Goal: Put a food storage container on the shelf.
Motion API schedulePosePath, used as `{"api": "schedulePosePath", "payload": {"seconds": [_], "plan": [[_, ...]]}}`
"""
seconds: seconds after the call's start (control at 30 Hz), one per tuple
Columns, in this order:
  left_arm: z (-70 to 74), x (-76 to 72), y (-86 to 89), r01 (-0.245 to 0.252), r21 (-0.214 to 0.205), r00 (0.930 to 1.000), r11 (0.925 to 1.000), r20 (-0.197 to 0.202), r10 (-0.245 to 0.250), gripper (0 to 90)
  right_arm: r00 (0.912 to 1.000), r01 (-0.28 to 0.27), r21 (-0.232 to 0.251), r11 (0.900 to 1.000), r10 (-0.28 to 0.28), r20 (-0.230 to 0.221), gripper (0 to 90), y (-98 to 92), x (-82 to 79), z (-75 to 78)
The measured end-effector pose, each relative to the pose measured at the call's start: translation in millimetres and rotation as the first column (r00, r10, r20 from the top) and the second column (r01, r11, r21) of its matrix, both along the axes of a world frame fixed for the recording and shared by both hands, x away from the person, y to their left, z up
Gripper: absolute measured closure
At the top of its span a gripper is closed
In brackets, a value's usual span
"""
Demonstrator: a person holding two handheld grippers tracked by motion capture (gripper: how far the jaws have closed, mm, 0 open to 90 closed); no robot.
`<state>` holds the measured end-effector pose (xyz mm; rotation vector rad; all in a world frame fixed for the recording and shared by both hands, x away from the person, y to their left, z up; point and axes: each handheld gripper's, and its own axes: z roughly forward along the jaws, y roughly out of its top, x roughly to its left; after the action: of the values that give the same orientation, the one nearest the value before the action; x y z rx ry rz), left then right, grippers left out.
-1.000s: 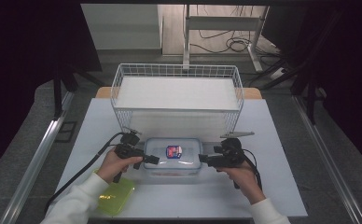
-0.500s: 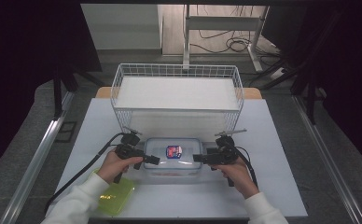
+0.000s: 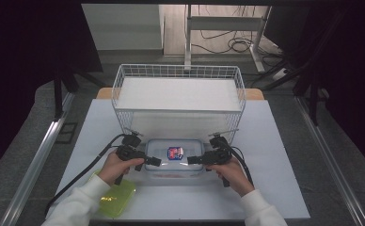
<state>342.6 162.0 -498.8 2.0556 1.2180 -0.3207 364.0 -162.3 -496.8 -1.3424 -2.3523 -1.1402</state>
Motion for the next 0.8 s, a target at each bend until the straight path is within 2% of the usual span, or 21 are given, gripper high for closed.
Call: {"api": "schedulePosePath", "payload": {"seconds": [0.07, 0.1, 0.17, 0.2, 0.27, 0.3, 0.43, 0.47, 0.7, 0.8], "plan": [[0.0, -0.2, -0.4, -0.001, 0.000, 1.0000, 1.0000, 0.001, 0.001, 13.1, 1.0000, 0.006, 0.005, 1.0000, -0.006, -0.006, 18.6, -3.1, 1.1, 2.0], [0.1, -1.1, -2.4, -0.024, -0.012, 0.9997, 0.9996, -0.001, 0.024, 13.1, 0.9999, 0.006, 0.010, 0.9999, -0.006, -0.008, 20.0, -5.2, 1.5, 3.2], [0.3, -0.9, -1.7, -0.013, -0.001, 0.9999, 0.9999, 0.002, 0.013, 13.0, 0.9998, 0.010, 0.017, 0.9998, -0.010, -0.019, 21.2, -6.8, 2.1, 2.6], [0.8, -1.3, -1.4, -0.003, 0.009, 1.0000, 1.0000, 0.008, 0.003, 13.0, 0.9993, 0.018, 0.040, 0.9990, -0.017, -0.033, 24.5, -10.1, 2.8, 1.7], [1.0, -1.7, -1.6, -0.004, 0.011, 1.0000, 0.9999, 0.008, 0.003, 13.0, 0.9992, 0.022, 0.056, 0.9982, -0.020, -0.035, 26.4, -12.5, 3.3, 0.9], [2.2, -3.5, -4.6, -0.027, 0.005, 0.9996, 0.9996, 0.008, 0.027, 12.9, 0.9991, 0.023, 0.066, 0.9976, -0.021, -0.036, 27.4, -13.9, 3.2, 0.6], [4.0, -4.8, -6.0, -0.016, 0.024, 0.9995, 0.9996, 0.026, 0.015, 12.7, 0.9991, 0.022, 0.068, 0.9974, -0.019, -0.037, 29.2, -15.6, 2.5, 1.8], [5.6, -6.7, -6.6, -0.007, 0.039, 0.9993, 0.9992, 0.037, 0.006, 12.7, 0.9994, 0.018, 0.069, 0.9975, -0.016, -0.031, 30.6, -16.6, 1.4, 2.9], [9.0, -10.7, -4.8, -0.019, 0.039, 0.9983, 0.9991, 0.057, 0.017, 15.5, 0.9999, 0.013, 0.069, 0.9976, -0.013, -0.004, 32.4, -17.5, -2.8, 4.5], [11.6, -11.6, -2.0, -0.011, 0.042, 0.9977, 0.9991, 0.068, 0.008, 20.1, 1.0000, 0.003, 0.072, 0.9974, -0.004, 0.009, 34.2, -19.0, -5.0, 6.4]]}}
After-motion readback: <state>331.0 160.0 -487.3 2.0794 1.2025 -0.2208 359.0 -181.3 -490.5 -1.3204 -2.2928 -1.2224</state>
